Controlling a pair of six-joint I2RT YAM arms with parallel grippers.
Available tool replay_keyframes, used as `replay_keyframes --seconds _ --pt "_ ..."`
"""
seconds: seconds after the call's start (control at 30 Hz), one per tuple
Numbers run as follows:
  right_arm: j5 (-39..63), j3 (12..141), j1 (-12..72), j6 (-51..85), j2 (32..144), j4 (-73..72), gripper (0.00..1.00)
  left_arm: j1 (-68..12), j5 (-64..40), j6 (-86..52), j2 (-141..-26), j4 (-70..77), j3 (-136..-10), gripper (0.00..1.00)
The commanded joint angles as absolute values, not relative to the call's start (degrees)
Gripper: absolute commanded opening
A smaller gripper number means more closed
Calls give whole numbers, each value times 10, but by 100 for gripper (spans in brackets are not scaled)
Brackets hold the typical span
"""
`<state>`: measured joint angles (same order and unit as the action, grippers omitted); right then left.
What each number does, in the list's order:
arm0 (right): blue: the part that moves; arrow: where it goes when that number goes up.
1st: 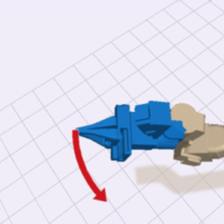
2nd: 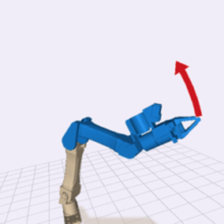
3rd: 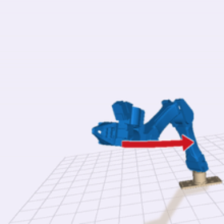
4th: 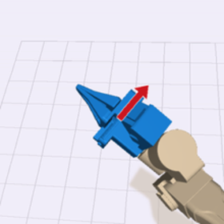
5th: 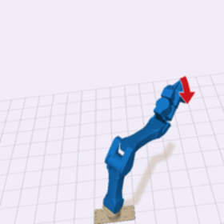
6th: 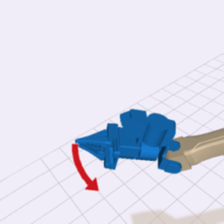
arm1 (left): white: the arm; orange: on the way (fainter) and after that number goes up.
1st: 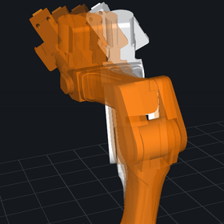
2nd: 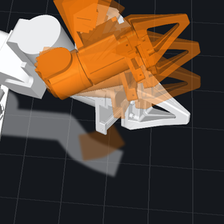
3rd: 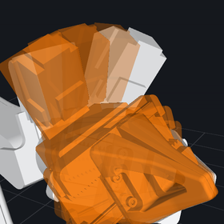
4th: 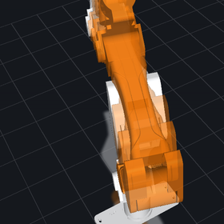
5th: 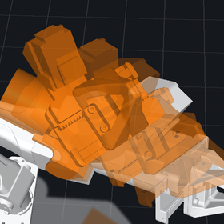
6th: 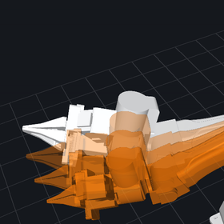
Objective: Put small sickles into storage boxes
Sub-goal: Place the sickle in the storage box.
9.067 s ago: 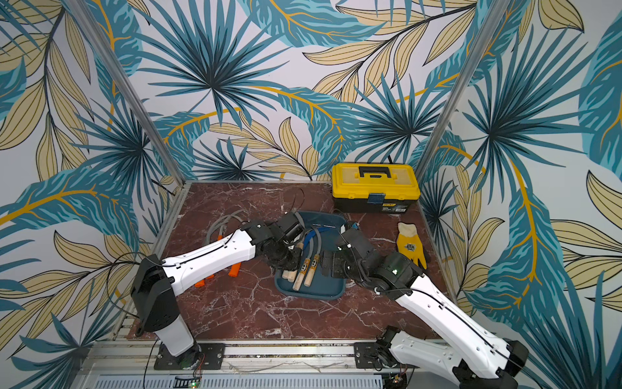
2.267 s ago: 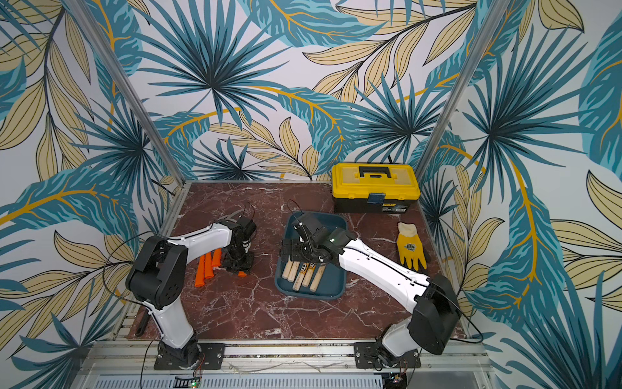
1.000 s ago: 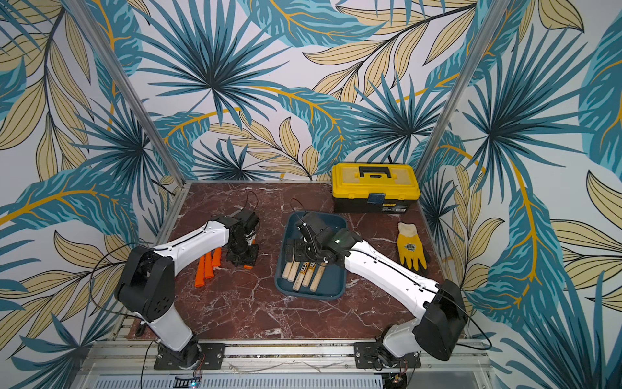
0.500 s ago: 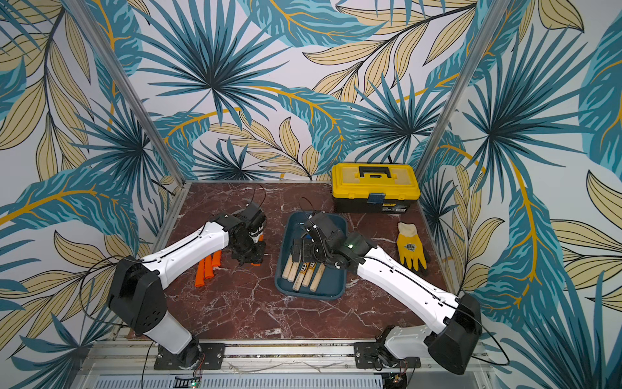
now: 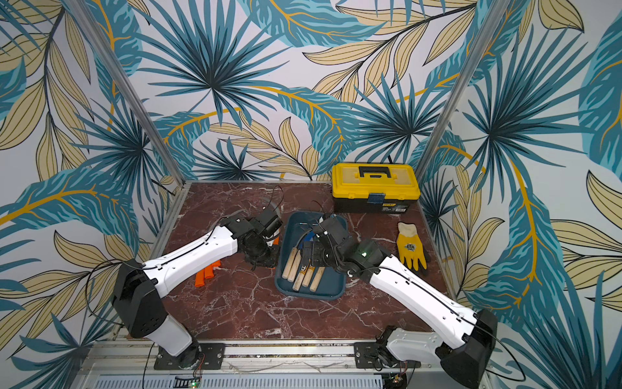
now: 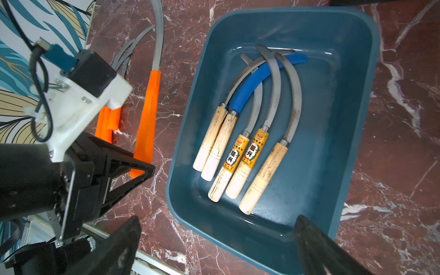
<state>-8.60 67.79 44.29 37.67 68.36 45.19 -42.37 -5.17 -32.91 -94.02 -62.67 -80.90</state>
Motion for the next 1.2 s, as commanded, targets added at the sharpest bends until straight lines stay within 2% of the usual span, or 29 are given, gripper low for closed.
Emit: replay_keyframes --seconds 0.0,0.47,1.17 --pt "-111 658 443 377 659 480 100 -449 -49 -349 -953 -629 -836 19" --pt "-160 619 437 397 562 539 100 -542 -69 -387 -1039 -628 -903 19" --pt "-198 596 436 449 447 633 100 -565 -144 -378 -1192 -620 -1033 19"
